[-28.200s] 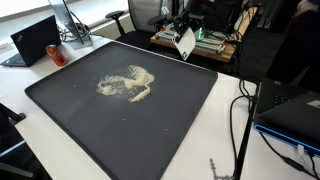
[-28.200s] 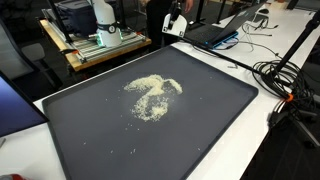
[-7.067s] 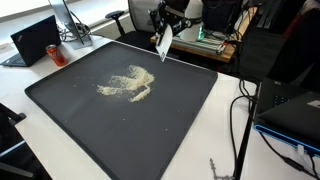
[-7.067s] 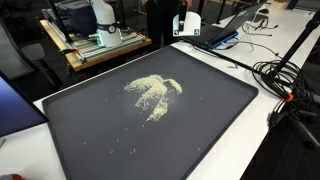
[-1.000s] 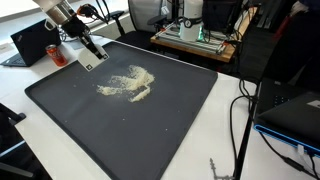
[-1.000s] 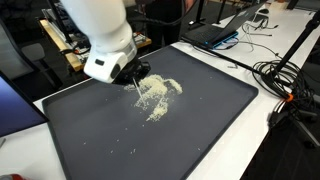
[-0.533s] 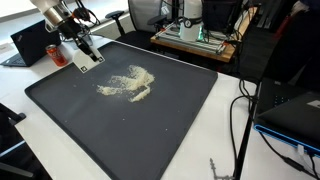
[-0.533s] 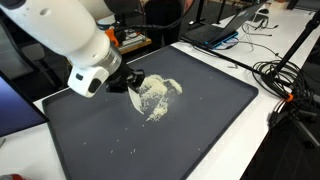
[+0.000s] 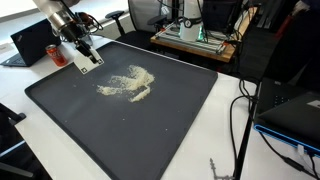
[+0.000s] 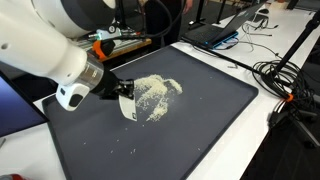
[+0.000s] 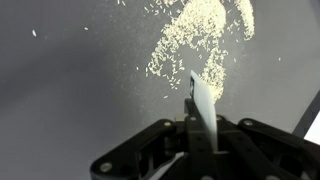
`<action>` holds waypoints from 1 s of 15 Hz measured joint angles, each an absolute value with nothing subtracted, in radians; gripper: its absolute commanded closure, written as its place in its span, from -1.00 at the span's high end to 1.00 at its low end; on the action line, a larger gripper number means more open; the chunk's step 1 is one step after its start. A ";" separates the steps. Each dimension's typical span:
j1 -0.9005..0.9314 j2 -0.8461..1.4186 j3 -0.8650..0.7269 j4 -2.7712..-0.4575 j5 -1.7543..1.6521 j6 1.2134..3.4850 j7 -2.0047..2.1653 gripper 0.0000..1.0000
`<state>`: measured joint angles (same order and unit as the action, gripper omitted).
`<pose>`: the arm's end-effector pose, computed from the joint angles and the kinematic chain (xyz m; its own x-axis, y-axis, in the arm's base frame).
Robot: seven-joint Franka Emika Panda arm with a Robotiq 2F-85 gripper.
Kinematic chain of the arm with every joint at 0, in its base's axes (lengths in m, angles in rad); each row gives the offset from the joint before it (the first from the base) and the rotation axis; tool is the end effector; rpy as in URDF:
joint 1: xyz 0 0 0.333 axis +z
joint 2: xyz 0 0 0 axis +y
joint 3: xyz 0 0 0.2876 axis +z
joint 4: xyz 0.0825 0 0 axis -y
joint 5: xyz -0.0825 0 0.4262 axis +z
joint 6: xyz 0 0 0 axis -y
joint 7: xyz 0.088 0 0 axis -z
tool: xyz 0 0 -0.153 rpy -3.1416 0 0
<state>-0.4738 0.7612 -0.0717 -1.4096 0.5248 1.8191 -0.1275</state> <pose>0.6295 -0.3023 0.1499 0.8070 -0.5002 -0.3140 -0.5905 -0.6928 -0.4139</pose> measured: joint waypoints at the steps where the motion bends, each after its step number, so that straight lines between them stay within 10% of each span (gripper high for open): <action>1: -0.483 0.768 -0.070 -1.410 0.538 1.819 -0.130 -0.98; 15: -0.562 0.790 -0.081 -1.430 0.582 1.737 -0.329 -0.98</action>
